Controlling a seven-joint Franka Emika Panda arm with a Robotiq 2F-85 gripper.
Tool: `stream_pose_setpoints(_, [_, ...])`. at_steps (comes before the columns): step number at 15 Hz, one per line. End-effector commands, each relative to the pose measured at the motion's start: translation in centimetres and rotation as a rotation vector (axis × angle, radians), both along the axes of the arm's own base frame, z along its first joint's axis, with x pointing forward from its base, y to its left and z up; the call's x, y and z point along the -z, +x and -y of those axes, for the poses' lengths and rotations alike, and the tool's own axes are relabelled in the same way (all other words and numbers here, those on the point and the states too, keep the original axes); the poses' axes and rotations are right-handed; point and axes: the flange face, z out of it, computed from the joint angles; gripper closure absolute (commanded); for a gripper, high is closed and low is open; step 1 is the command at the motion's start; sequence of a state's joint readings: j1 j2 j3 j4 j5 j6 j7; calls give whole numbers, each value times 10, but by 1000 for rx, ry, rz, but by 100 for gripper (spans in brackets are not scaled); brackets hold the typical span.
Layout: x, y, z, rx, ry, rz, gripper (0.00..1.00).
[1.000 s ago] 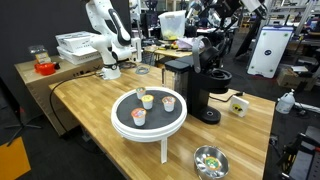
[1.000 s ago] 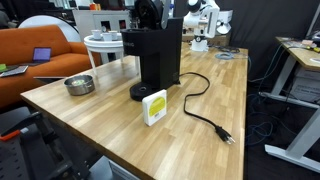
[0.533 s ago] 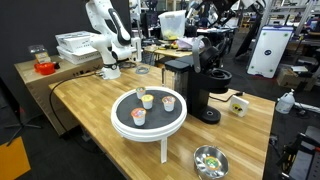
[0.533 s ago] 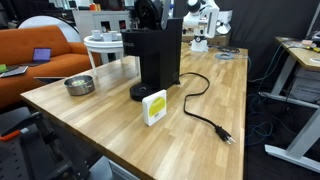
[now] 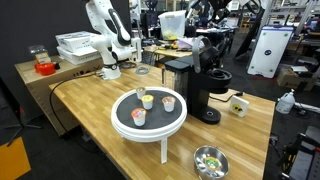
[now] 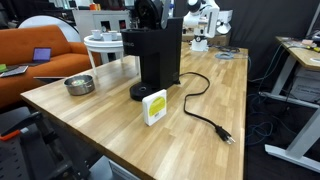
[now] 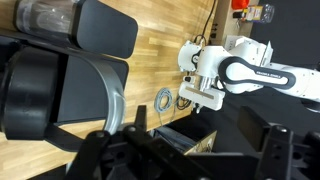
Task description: Close the coffee maker
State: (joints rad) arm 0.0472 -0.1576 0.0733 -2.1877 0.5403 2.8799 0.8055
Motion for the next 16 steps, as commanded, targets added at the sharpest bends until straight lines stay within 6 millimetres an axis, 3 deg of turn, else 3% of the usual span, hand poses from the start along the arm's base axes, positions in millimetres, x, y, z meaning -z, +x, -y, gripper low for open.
stream_pose_setpoints(1, [0,11,-1,10,-3,24,40])
stream_pose_setpoints(9, [17,17,20,50,-37,13,95])
stream_pose_setpoints(11, [22,19,25,54,-60,6,100])
stream_pose_setpoints(16, [38,25,27,38,-111,-24,100])
